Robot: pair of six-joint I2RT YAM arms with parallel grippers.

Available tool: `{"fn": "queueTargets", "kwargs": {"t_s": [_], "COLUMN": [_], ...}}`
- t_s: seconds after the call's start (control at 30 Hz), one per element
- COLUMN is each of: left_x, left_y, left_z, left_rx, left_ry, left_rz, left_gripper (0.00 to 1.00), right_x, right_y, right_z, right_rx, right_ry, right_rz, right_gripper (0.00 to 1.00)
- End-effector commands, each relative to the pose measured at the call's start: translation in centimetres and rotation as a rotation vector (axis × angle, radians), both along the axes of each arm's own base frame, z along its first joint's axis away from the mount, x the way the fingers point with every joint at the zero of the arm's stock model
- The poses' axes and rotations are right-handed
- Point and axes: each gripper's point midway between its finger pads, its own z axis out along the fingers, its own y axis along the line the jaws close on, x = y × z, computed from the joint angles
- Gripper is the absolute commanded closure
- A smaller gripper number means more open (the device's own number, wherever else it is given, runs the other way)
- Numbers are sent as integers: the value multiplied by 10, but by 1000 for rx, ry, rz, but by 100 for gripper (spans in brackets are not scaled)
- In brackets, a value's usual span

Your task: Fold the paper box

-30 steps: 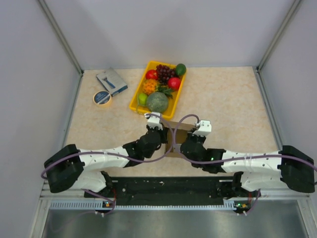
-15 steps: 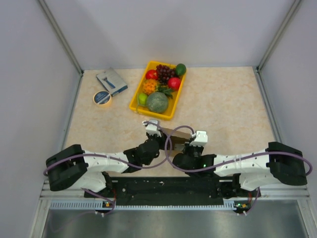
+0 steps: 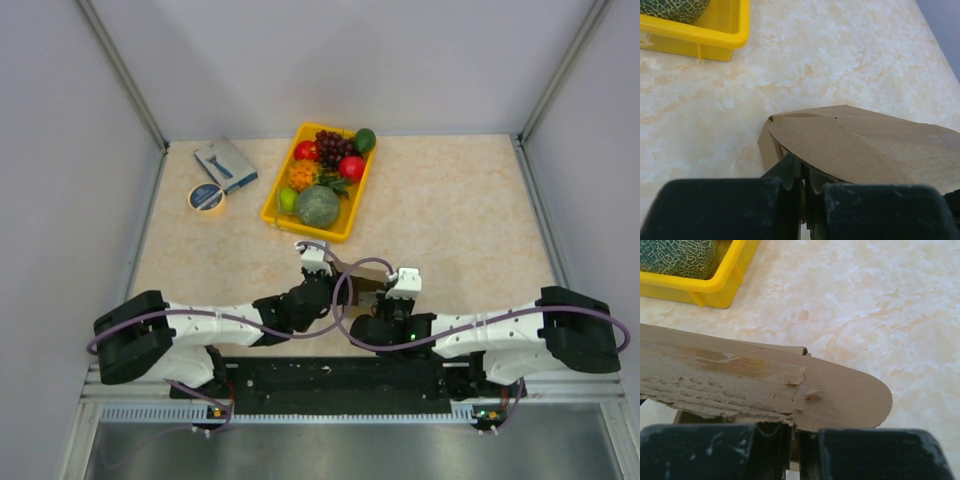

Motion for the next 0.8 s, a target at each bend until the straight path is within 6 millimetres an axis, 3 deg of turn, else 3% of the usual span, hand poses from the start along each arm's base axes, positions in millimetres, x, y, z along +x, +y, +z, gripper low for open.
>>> {"fn": "queueTargets", "kwargs": {"t_s": [0.0,0.17,0.3,0.47,0.5,0.53,0.57,0.67,0.77], "left_x": [-18,-21,-24,-26,-26,-26,-26,-25,-25], "left_y": [-29,-33,-14,0,1,1,1,0,-1], "left_z": [10,-3,-29,-45,-47,-46,-46,-45,-44], "left_rx": [-45,-36,13,44,51,51,53,53,56], "left_ry": [62,91,96,83,83,81,78,73,65], "left_rz": [-113,-123,-88,-72,-70,-65,-65,-62,-63], "left_gripper": [100,100,100,100,100,100,100,100,100], "right_x": [-5,-6,-9,-25,-31,-35,-40,-61,-78], "right_y": [15,14,12,14,16,16,14,8,-16], "right_z": [3,1,-1,-2,3,4,2,5,2], "right_rx": [73,82,74,46,56,59,39,96,128], "right_ry": [19,22,47,146,175,194,214,306,394], "right_rz": [23,19,35,154,209,239,279,396,414], "right_gripper": [96,96,90,73,68,53,48,46,43]}}
